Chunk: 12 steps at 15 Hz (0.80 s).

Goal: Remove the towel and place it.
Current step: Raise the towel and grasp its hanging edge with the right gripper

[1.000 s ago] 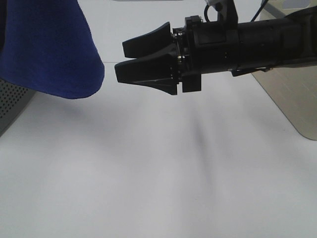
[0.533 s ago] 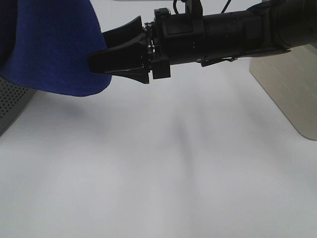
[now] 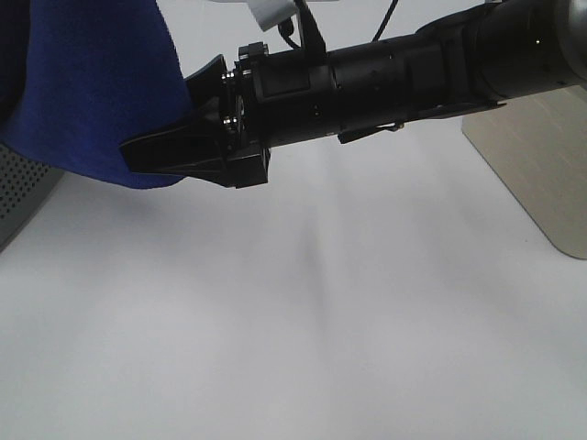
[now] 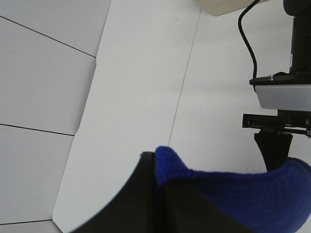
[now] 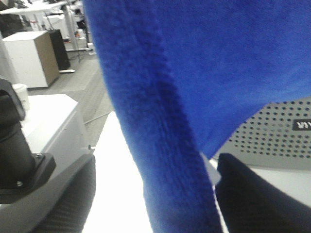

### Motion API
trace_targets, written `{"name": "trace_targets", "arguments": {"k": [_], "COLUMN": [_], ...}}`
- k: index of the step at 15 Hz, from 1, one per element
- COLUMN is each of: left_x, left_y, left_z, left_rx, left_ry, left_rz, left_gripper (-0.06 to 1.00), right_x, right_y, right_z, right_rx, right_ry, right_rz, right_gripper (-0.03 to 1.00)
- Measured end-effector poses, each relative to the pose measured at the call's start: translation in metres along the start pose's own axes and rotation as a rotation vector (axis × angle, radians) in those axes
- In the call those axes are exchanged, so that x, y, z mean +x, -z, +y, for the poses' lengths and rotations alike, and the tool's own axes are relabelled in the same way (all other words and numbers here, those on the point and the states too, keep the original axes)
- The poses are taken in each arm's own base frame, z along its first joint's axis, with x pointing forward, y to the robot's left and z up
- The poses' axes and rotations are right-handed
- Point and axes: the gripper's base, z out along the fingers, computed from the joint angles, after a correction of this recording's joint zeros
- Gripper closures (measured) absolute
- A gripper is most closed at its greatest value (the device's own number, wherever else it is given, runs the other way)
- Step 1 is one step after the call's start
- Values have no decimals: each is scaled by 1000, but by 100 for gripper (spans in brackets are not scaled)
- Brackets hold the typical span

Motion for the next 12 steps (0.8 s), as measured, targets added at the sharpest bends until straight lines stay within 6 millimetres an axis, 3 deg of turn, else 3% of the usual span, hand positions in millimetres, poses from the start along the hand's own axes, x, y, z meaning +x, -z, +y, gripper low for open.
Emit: {"name": "trace_targets", "arguments": {"k": [3, 8, 12], "left_x": [0, 0, 0], "left_y": [0, 0, 0], "left_z": [0, 0, 0], "left_rx": [0, 0, -1], "left_ry": [0, 0, 0], "left_rz": [0, 0, 1], "left_gripper": [94, 94, 94], "right_x": [2, 3, -3], "right_y": [0, 6, 19], "right_z": [0, 10, 9], "right_rx": [-4, -89, -116], "right_ry": [0, -22, -69], "right_rz": [23, 113, 79], "right_gripper": [34, 71, 87]}}
